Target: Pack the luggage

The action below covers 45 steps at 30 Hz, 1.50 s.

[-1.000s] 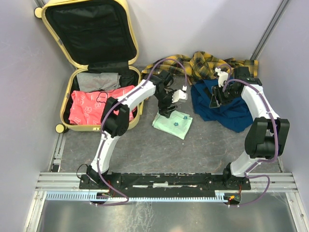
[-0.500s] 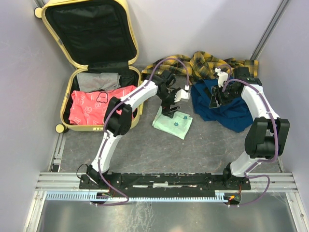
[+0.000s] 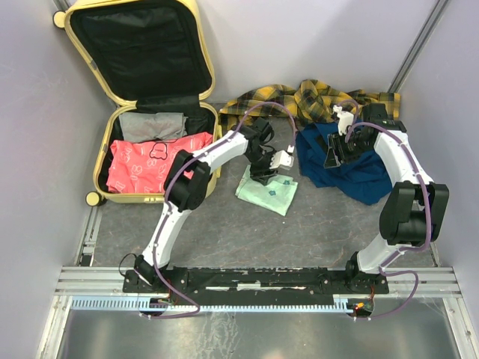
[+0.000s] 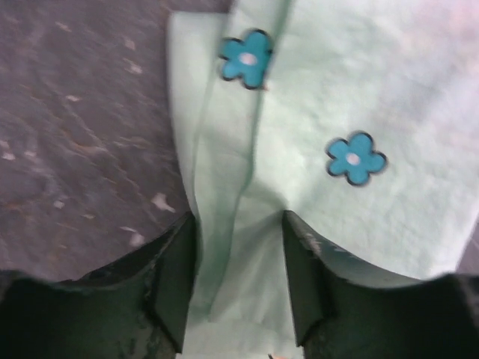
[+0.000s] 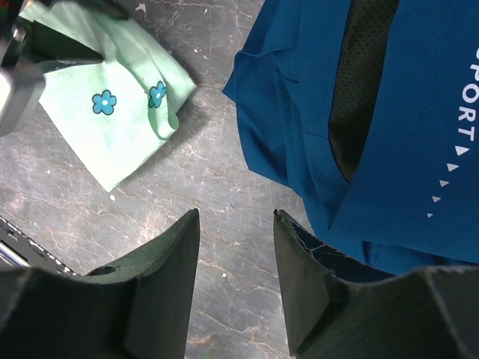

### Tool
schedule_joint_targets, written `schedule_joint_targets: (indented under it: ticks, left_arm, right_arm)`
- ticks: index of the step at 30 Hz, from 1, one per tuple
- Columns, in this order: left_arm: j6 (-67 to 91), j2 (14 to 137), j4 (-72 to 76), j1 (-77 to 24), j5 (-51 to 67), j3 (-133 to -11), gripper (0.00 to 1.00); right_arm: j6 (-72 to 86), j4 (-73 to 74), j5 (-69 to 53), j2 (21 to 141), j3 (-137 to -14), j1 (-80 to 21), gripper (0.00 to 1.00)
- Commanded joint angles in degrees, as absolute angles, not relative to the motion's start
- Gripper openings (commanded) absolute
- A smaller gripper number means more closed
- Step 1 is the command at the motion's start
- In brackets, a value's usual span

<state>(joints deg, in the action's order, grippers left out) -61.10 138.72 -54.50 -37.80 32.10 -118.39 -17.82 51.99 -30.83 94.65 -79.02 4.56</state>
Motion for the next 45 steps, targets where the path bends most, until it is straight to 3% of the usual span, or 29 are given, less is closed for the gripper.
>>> schedule_joint_targets:
  ticks: [1,4,7,14,24,32,45]
  left_arm:
    - [-64.79,135.01,-62.15,-38.21,29.21,-106.30,0.45]
    - [-62.23,127.00,-55.11,-38.36,29.00,-96.35,0.19]
    - [-57.83,119.74,-47.83,-39.07,29.12,-88.84,0.04]
    - [-49.65,108.02,-48.63,-38.44,34.55,-90.71,0.03]
    - [-52.55,99.43,-62.59,-30.36,37.96,-105.61,0.03]
    - [-68.61,102.83,-76.37,-15.14,34.48,-122.64,0.03]
    - [-91.67,112.39,-76.42,-4.61,27.69,-123.30,0.03]
  right_arm:
    - [-18.19,51.81,-31.61,92.55,-82.36,4.83,0.52]
    - [-18.14,51.73,-31.72,92.64,-82.39,4.89,0.52]
    - [-18.30,51.59,-31.95,92.65,-82.10,4.93,0.52]
    - [-18.24,51.24,-32.36,92.72,-82.58,4.94,0.52]
    - [-17.87,50.75,-32.61,92.67,-82.46,4.92,0.52]
    - [-17.05,50.00,-32.91,93.09,-82.19,4.97,0.52]
    - [-16.19,50.43,-31.95,96.58,-85.30,4.95,0.52]
